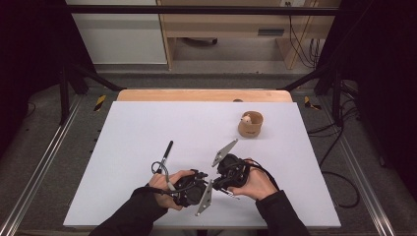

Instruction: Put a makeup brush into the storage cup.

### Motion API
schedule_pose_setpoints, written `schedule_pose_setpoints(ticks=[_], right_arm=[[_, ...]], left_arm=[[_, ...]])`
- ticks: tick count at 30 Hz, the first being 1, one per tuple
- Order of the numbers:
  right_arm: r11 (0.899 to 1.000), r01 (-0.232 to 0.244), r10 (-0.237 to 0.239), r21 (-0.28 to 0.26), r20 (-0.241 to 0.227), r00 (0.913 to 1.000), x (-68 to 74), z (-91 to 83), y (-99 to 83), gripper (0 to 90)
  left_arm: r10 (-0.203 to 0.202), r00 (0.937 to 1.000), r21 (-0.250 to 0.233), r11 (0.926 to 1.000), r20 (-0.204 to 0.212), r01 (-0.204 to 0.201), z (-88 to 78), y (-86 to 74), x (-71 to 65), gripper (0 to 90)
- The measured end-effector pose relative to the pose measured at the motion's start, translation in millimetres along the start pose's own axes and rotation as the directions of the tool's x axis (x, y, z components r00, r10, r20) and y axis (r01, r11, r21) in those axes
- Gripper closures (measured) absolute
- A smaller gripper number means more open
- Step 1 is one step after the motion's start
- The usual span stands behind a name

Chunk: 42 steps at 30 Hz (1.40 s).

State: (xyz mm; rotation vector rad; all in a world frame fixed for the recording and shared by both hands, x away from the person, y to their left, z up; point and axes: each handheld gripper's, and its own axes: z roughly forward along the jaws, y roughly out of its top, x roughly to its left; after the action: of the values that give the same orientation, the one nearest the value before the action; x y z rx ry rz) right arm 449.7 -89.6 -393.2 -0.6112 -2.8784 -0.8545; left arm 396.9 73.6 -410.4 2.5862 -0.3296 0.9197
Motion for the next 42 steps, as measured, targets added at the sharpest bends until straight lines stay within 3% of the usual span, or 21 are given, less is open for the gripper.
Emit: schedule_pose_setpoints(ticks=[11,28,32,37,38,41,42], right_arm=[[1.0,0.001,0.0,0.008,-0.011,0.9999,1.1,1.6,0.5,85.8],[1.0,0.018,-0.017,0.012,-0.027,0.9995,1.8,2.3,0.4,85.4],[1.0,0.019,-0.019,0.014,-0.022,0.9996,2.0,1.1,0.4,85.0],[0.997,0.004,-0.001,-0.083,0.038,0.9993,-2.9,-14.2,-3.8,77.6],[0.997,0.004,-0.001,-0.083,0.038,0.9993,-2.9,-14.2,-3.8,77.6],[0.986,-0.029,0.043,-0.163,0.083,0.9956,-7.5,-28.4,-9.0,69.1],[0.986,-0.029,0.043,-0.163,0.083,0.9956,-7.5,-28.4,-9.0,69.1]], left_arm=[[0.055,0.9984,0.007,0.9984,0.01,-0.056,1.7,1.4,-2.6,77.1],[0.107,0.9931,0.014,0.9941,0.049,-0.108,3.1,2.1,-7.3,85.1],[0.096,0.9943,0.01,0.9953,0.047,-0.096,2.7,1.4,-6.9,85.2],[0.038,0.9976,0.028,0.9988,0.058,-0.04,1.4,-3.8,-4.1,85.1],[0.019,0.9983,0.023,0.9995,0.055,-0.02,2.0,-5.5,-3.9,85.1],[-0.031,0.9977,0.029,0.9991,0.06,0.03,2.1,-9.4,-1.9,85.1],[-0.042,0.9973,0.028,0.9988,0.06,0.041,2.8,-10.6,-1.4,85.1]])
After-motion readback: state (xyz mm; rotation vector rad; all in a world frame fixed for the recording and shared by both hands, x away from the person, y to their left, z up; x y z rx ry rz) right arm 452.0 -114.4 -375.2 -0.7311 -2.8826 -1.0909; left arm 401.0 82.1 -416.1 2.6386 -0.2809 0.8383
